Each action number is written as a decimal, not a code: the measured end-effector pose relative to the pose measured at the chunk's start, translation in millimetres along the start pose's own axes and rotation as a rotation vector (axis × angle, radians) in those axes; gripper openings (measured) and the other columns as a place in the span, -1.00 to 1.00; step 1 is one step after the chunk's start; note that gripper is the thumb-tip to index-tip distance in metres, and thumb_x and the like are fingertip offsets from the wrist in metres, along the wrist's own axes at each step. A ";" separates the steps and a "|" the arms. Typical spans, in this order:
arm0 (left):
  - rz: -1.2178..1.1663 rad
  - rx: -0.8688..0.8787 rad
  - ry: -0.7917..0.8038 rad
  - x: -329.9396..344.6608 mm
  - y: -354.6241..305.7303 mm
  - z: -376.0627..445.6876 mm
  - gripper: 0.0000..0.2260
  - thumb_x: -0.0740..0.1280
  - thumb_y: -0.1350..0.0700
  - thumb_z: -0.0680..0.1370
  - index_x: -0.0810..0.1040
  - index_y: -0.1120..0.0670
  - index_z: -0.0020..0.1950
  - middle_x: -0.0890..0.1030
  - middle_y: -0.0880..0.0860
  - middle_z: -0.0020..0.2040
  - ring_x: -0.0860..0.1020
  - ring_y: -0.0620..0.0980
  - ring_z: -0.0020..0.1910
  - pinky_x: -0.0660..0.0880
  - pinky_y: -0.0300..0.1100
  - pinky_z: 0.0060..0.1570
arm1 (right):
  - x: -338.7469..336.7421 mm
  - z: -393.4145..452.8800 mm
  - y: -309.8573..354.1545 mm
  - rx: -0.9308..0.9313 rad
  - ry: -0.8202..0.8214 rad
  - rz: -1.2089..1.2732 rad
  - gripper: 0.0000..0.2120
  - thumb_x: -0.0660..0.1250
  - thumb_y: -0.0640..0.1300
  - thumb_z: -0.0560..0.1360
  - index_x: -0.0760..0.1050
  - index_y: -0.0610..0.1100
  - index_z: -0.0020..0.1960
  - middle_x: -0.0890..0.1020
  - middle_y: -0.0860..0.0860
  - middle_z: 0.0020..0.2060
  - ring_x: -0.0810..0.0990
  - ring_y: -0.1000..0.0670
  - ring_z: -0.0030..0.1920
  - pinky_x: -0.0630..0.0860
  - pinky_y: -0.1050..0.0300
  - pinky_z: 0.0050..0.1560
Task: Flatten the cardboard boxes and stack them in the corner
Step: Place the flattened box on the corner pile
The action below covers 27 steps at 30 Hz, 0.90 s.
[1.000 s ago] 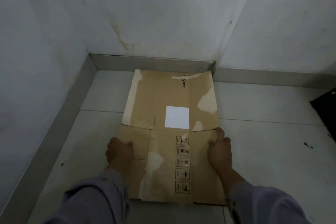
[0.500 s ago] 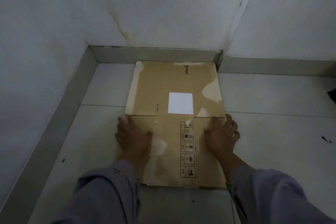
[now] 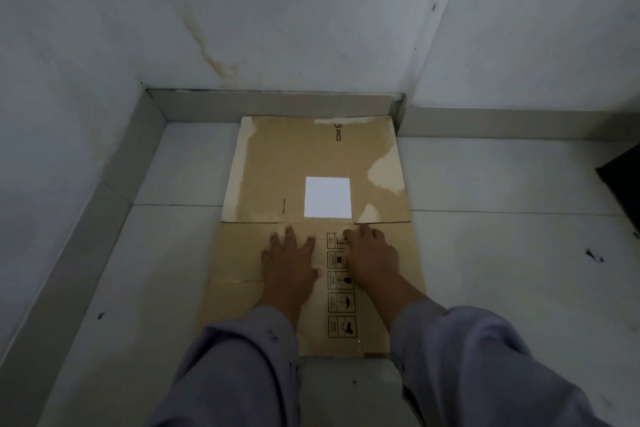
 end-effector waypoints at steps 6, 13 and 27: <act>0.154 0.079 -0.046 -39.4 -27.4 -28.4 -0.63 0.17 0.04 0.62 0.34 0.00 0.44 0.36 0.10 0.41 0.34 0.15 0.35 0.28 0.06 0.30 | -23.2 -24.8 -12.8 -0.033 0.102 0.026 -0.53 0.15 -0.03 0.57 0.21 -0.03 0.47 0.33 -0.12 0.39 0.32 -0.17 0.36 0.32 -0.11 0.27; 0.200 0.185 -0.065 -147.9 -82.6 -100.6 -0.68 0.21 0.17 0.56 0.45 0.01 0.31 0.51 0.07 0.21 0.46 0.12 0.21 0.37 0.02 0.18 | -132.3 -87.4 -20.6 0.044 0.068 0.060 -0.62 0.15 -0.03 0.57 0.35 -0.07 0.37 0.47 -0.09 0.32 0.36 -0.14 0.33 0.31 -0.05 0.26; 0.196 0.219 -0.003 -454.5 -148.8 -317.7 -0.60 0.30 0.08 0.53 0.40 0.00 0.38 0.51 0.03 0.26 0.50 0.06 0.22 0.46 -0.05 0.17 | -444.1 -315.4 -57.4 0.194 0.044 0.239 -0.69 0.14 0.02 0.60 0.41 -0.07 0.28 0.54 -0.08 0.19 0.51 -0.11 0.19 0.45 0.05 0.14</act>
Point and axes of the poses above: each hand's wrist, its own z-axis towards the middle knuckle, its own x-axis out of the palm, y = z × x, the point moved 10 cm from there along z, towards the middle knuckle
